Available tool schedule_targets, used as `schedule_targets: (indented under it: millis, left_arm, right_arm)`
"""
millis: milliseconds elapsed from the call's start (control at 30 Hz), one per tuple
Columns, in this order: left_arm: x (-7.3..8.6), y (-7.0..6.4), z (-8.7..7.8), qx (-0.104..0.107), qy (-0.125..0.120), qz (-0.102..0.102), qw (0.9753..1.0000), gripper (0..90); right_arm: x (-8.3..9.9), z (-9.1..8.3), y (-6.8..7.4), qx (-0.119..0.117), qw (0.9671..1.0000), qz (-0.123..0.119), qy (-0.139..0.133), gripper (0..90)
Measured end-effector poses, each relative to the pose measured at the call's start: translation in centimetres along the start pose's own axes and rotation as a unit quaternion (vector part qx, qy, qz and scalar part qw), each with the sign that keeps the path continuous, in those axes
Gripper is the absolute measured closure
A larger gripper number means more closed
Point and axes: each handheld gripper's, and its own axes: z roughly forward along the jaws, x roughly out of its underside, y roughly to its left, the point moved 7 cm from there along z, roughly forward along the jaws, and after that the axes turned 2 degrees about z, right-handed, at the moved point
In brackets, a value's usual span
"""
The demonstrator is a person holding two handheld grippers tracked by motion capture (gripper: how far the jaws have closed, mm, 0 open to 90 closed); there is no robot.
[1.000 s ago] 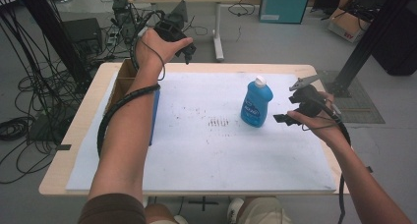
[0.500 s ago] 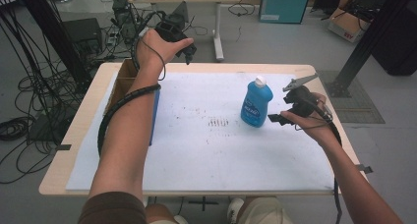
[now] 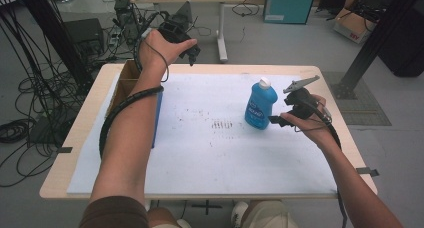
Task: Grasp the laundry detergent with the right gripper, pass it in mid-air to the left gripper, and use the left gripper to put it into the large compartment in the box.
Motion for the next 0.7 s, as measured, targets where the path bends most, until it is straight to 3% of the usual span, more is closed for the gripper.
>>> schedule_targets:
  millis: [700]
  left_arm:
    - [-0.1,-0.1,0.0,-0.004,0.003,0.002,1.0,5.2]
  right_arm:
    - [0.0,1.8,0.0,0.001,1.0,0.007,-0.002,3.8]
